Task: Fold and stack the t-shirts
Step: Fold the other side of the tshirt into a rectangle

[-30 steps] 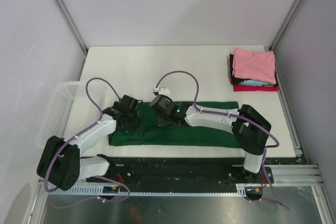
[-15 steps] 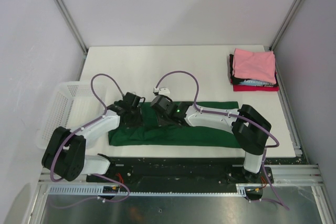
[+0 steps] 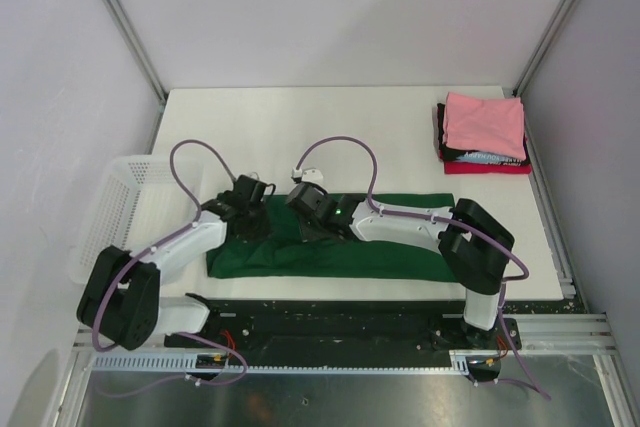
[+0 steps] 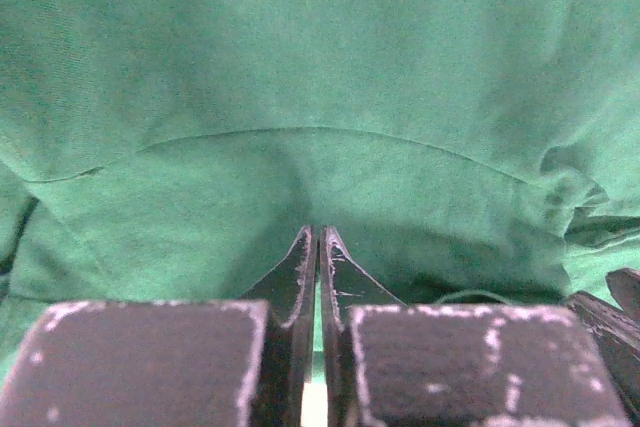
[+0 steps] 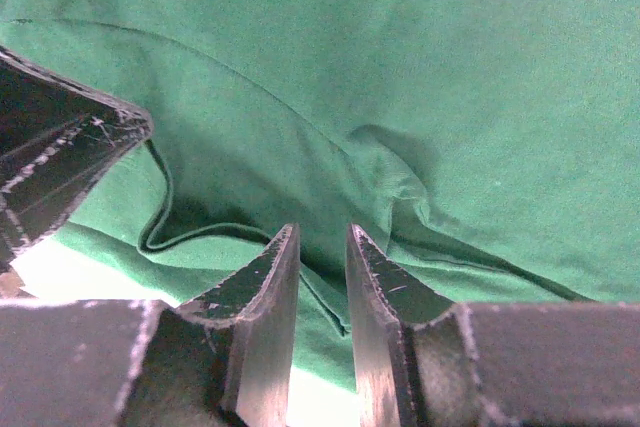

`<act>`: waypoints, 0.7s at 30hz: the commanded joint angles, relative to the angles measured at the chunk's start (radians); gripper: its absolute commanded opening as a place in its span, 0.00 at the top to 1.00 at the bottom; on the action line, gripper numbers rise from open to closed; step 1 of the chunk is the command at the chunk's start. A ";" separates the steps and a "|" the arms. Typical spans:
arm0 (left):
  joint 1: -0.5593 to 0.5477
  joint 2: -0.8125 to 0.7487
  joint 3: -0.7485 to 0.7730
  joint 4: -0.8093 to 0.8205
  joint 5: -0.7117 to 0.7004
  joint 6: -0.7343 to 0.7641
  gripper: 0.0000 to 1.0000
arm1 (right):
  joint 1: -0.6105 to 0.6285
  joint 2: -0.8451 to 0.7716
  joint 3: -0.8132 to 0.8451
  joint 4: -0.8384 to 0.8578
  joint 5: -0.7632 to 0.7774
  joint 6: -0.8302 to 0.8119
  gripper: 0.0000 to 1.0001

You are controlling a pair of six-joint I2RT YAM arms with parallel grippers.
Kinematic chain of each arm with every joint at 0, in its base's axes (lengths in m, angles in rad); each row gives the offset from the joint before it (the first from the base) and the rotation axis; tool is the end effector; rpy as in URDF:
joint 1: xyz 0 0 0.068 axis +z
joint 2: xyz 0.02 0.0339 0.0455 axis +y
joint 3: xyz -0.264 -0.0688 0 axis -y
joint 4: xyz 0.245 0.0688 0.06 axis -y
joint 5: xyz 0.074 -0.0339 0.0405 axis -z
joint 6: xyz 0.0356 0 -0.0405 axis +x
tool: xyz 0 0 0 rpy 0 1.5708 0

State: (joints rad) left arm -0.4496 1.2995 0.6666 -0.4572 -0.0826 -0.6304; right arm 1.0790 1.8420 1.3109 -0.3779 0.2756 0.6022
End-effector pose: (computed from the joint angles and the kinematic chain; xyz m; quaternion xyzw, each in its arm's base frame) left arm 0.2110 -0.0986 0.1742 -0.0974 0.9656 -0.0879 0.2246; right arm 0.1969 0.3470 0.2101 -0.1779 0.9208 0.1531 0.3114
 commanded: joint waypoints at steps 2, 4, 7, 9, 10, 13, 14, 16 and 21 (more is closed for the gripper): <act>0.008 -0.093 -0.018 -0.025 -0.085 -0.038 1.00 | 0.007 0.005 0.002 0.001 0.010 -0.003 0.71; 0.014 -0.112 -0.028 -0.043 -0.107 -0.051 1.00 | 0.008 0.001 0.003 0.000 0.010 -0.004 0.71; 0.026 -0.141 -0.051 -0.066 -0.132 -0.070 1.00 | 0.008 -0.010 0.002 -0.008 0.016 -0.005 0.70; 0.036 -0.155 -0.068 -0.077 -0.141 -0.082 1.00 | 0.008 -0.023 0.003 -0.014 0.021 -0.006 0.70; 0.041 -0.162 -0.076 -0.081 -0.145 -0.089 1.00 | 0.008 -0.029 0.003 -0.018 0.022 -0.007 0.71; 0.054 -0.179 -0.098 -0.090 -0.154 -0.109 1.00 | 0.014 -0.045 0.002 -0.035 0.027 -0.009 0.70; 0.057 -0.183 -0.105 -0.092 -0.156 -0.116 1.00 | 0.019 -0.049 0.001 -0.041 0.032 -0.010 0.70; 0.062 -0.188 -0.117 -0.094 -0.157 -0.130 1.00 | 0.031 -0.056 -0.001 -0.050 0.039 -0.010 0.70; 0.066 -0.184 -0.128 -0.095 -0.149 -0.153 1.00 | 0.058 -0.070 -0.021 -0.055 0.043 0.000 0.71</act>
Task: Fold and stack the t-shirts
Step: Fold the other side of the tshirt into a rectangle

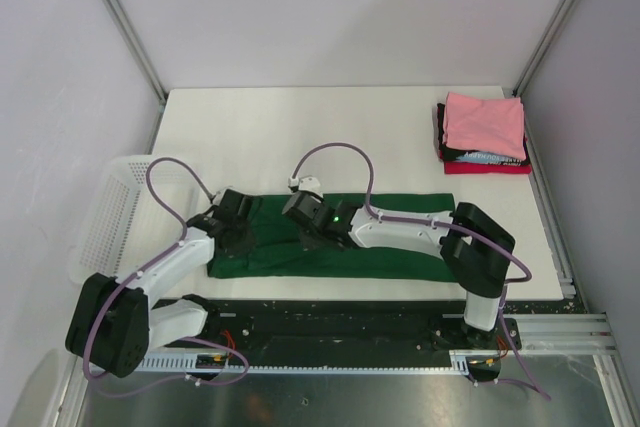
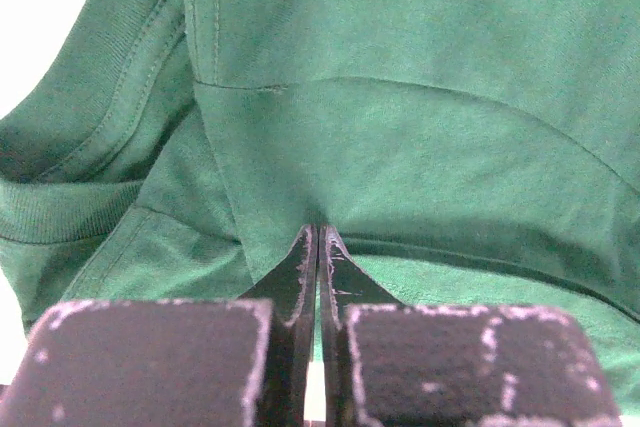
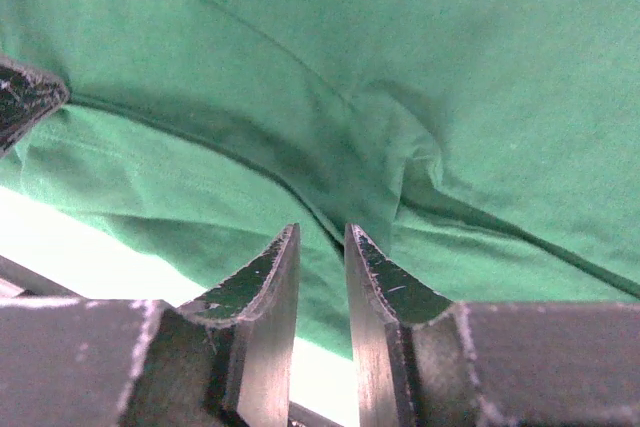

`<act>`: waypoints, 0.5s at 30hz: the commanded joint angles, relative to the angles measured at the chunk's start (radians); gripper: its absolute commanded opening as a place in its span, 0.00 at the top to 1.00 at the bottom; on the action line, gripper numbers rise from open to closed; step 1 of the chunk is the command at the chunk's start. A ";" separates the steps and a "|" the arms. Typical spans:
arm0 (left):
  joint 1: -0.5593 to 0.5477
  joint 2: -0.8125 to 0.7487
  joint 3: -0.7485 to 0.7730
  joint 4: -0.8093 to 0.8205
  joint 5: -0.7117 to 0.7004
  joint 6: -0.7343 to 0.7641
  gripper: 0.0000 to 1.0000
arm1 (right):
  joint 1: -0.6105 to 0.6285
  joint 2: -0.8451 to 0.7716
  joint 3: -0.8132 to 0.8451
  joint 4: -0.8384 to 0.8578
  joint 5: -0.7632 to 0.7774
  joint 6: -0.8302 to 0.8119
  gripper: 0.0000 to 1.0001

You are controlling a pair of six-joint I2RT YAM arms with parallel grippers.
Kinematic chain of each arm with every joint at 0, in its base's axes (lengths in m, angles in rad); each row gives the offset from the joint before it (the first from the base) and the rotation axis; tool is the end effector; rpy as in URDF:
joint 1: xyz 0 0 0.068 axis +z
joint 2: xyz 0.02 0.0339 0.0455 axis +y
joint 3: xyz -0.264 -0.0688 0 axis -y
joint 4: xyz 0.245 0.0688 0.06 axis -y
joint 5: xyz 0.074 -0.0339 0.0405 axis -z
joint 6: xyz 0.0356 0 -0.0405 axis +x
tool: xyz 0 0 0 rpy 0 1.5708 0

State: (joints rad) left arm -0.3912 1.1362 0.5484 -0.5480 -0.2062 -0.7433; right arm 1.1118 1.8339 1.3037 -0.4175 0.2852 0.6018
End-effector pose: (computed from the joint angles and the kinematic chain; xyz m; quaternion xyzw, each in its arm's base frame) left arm 0.1801 -0.0664 0.1683 -0.1920 0.9524 -0.0306 0.2350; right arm 0.1833 0.3483 0.2084 -0.1955 0.9227 0.1407 0.3009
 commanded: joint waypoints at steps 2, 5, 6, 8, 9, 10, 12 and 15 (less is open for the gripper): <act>0.008 -0.017 -0.010 -0.004 -0.027 -0.043 1.00 | 0.033 -0.068 -0.024 -0.017 0.041 0.005 0.71; 0.008 -0.008 -0.008 -0.004 -0.026 -0.044 1.00 | 0.038 -0.070 -0.035 -0.018 0.050 0.008 0.72; 0.008 -0.005 -0.007 -0.003 -0.026 -0.044 1.00 | 0.038 -0.068 -0.037 -0.018 0.053 0.008 0.72; 0.008 0.000 -0.006 -0.003 -0.027 -0.043 1.00 | 0.038 -0.058 -0.039 -0.015 0.057 0.005 0.72; 0.008 0.003 -0.006 -0.003 -0.027 -0.042 1.00 | 0.037 -0.049 -0.039 -0.011 0.059 0.003 0.73; 0.008 0.004 -0.006 -0.002 -0.027 -0.042 1.00 | 0.034 -0.039 -0.040 -0.006 0.059 0.001 0.73; 0.007 0.004 -0.007 -0.002 -0.028 -0.042 1.00 | 0.022 -0.011 -0.040 0.004 0.055 -0.001 0.73; 0.008 0.006 -0.007 -0.002 -0.030 -0.040 1.00 | -0.009 0.035 -0.040 0.018 0.052 0.001 0.74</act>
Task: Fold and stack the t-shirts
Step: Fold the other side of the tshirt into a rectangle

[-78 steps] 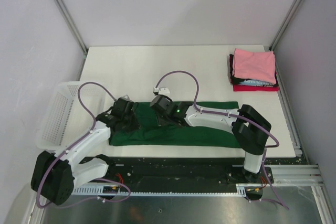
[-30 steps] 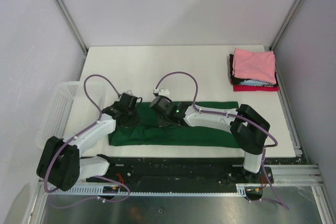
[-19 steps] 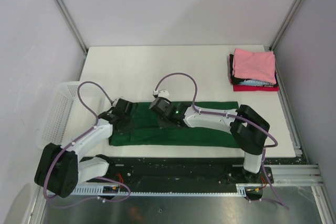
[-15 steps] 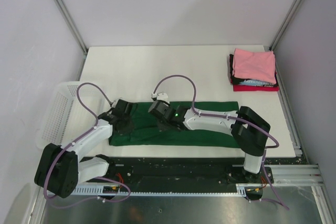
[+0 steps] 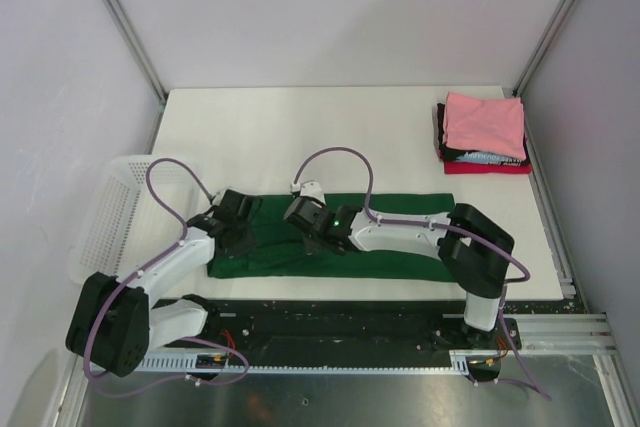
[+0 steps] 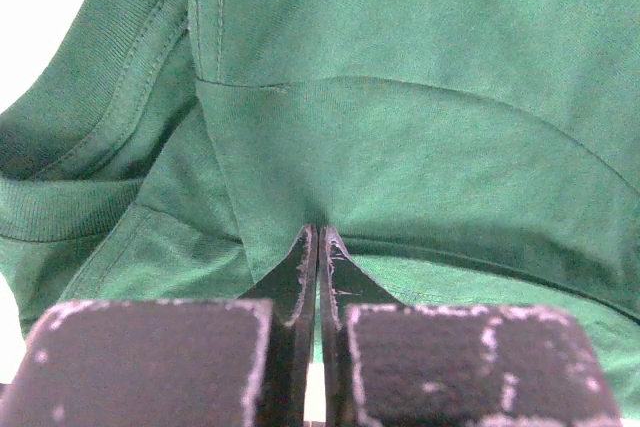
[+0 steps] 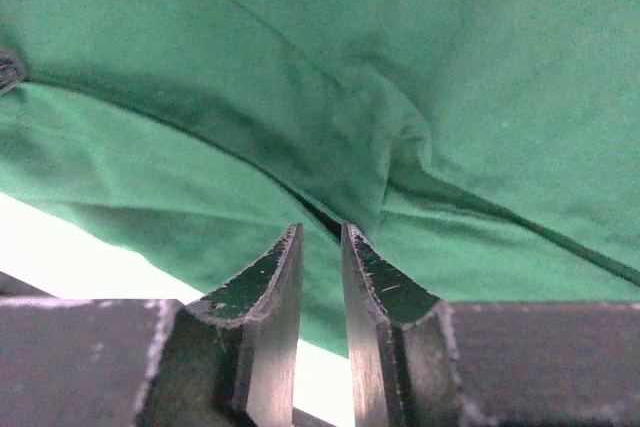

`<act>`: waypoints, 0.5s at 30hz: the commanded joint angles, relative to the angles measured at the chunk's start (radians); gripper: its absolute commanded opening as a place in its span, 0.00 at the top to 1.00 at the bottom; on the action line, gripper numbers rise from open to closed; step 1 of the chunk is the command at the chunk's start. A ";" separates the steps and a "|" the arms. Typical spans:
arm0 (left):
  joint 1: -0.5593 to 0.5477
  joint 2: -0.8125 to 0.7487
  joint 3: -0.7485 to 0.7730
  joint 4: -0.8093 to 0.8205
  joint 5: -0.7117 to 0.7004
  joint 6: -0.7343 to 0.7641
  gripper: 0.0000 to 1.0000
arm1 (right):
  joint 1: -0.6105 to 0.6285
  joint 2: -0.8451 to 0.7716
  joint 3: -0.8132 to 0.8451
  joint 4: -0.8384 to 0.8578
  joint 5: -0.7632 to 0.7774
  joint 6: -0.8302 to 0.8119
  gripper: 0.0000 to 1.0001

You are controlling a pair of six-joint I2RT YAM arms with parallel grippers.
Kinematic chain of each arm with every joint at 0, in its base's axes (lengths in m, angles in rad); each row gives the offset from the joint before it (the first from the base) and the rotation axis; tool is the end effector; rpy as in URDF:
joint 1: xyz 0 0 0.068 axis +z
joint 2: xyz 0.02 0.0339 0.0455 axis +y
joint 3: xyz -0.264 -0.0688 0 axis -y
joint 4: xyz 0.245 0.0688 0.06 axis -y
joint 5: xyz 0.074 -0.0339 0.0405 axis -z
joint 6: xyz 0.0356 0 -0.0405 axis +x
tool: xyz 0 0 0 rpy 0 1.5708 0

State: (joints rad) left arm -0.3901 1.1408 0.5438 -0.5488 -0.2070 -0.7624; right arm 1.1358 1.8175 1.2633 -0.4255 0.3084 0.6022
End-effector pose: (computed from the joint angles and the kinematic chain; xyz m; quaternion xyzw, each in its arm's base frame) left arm 0.1796 -0.0659 0.1662 -0.2014 0.9514 -0.0296 0.2309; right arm 0.1718 0.3442 0.2020 -0.2061 0.9236 0.1249 0.2980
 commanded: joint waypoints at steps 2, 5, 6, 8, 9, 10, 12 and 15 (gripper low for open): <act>0.007 0.006 -0.002 -0.001 -0.031 -0.018 1.00 | -0.052 0.075 0.001 0.036 0.027 -0.003 0.74; 0.007 0.013 0.000 -0.001 -0.032 -0.014 1.00 | -0.063 0.102 0.001 0.047 0.023 -0.008 0.75; 0.007 0.014 0.000 -0.001 -0.032 -0.013 1.00 | -0.065 0.110 0.001 0.048 0.020 -0.008 0.75; 0.008 0.013 0.001 -0.001 -0.032 -0.012 0.99 | -0.065 0.128 0.001 0.053 0.016 -0.007 0.75; 0.008 0.012 0.001 -0.001 -0.033 -0.010 0.98 | -0.064 0.135 0.001 0.054 0.015 -0.005 0.75; 0.008 0.011 0.002 -0.002 -0.034 -0.008 0.97 | -0.065 0.141 0.001 0.055 0.014 -0.005 0.75; 0.008 0.005 0.004 -0.001 -0.033 -0.001 0.95 | -0.065 0.143 0.001 0.056 0.014 -0.004 0.75; 0.010 -0.022 0.015 -0.005 -0.026 0.013 0.91 | -0.069 0.114 0.001 0.047 0.019 -0.005 0.75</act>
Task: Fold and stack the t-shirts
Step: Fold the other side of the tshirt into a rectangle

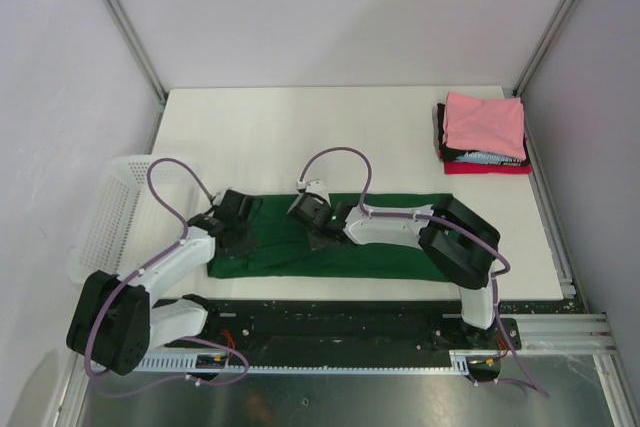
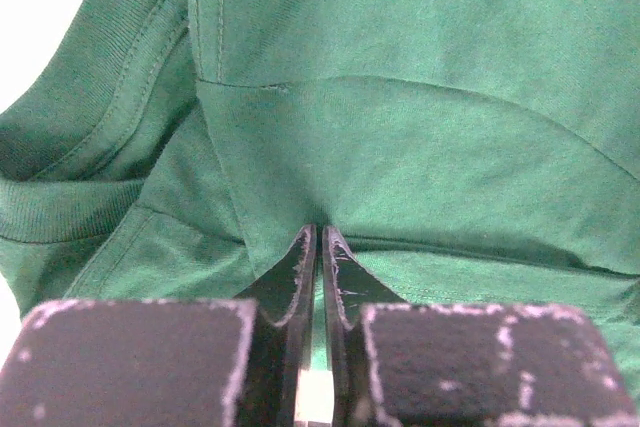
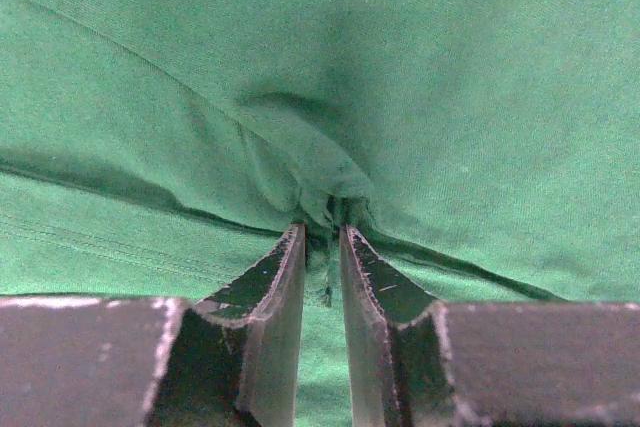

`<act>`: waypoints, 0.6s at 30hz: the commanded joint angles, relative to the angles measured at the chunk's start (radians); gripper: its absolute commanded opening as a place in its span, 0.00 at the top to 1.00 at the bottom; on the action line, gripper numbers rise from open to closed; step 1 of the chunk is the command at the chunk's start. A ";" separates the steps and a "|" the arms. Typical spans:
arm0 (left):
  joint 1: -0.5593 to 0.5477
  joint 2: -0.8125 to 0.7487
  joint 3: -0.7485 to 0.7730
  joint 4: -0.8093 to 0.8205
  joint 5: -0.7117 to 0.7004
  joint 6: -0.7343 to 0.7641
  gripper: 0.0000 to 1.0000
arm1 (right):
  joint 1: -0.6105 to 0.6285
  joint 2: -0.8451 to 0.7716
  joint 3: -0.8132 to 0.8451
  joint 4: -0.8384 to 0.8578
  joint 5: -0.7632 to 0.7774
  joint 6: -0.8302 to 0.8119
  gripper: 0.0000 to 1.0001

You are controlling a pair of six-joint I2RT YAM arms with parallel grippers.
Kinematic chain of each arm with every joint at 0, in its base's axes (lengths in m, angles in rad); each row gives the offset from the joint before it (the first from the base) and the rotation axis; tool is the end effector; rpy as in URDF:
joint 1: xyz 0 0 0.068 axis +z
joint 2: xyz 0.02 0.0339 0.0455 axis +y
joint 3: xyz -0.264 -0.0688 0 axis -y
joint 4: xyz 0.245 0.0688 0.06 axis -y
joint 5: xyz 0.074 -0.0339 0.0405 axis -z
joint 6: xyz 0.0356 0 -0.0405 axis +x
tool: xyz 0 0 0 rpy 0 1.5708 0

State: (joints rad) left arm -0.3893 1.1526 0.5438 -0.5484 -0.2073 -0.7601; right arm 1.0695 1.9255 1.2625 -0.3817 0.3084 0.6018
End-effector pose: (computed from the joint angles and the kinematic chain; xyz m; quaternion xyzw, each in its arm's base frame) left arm 0.1803 -0.0660 0.1642 -0.2003 0.9528 -0.0260 0.2265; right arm 0.1997 0.3420 0.1642 -0.1822 0.9374 0.0911 0.2823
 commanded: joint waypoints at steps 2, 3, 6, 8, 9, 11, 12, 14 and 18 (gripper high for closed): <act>0.011 -0.067 0.033 -0.021 -0.020 0.017 0.87 | -0.008 -0.027 0.002 -0.005 0.019 -0.006 0.75; 0.012 -0.085 0.047 -0.035 -0.020 0.017 0.85 | -0.010 -0.048 0.002 -0.010 0.019 -0.008 0.75; 0.012 -0.150 0.103 -0.091 -0.034 0.016 0.78 | -0.014 -0.116 0.002 -0.025 0.017 -0.010 0.75; 0.011 -0.192 0.141 -0.128 -0.048 0.010 0.73 | -0.017 -0.159 0.002 -0.037 0.016 -0.010 0.74; 0.011 -0.211 0.156 -0.139 -0.048 0.005 0.72 | -0.019 -0.177 0.002 -0.043 0.015 -0.009 0.74; 0.003 -0.240 0.175 -0.155 -0.041 -0.021 0.70 | -0.025 -0.214 0.002 -0.057 0.014 -0.006 0.73; -0.008 -0.247 0.181 -0.164 -0.042 -0.045 0.69 | -0.029 -0.232 0.002 -0.064 0.014 -0.006 0.73; -0.059 -0.257 0.178 -0.189 -0.068 -0.131 0.63 | -0.039 -0.264 0.002 -0.080 0.013 -0.006 0.73; -0.180 -0.293 0.093 -0.246 -0.170 -0.462 0.48 | -0.058 -0.325 0.002 -0.117 0.007 -0.026 0.72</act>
State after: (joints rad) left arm -0.4751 0.8909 0.6987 -0.7036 -0.2665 -0.8967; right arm 1.0286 1.6669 1.2568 -0.4477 0.3065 0.6010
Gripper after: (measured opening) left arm 0.456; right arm 0.275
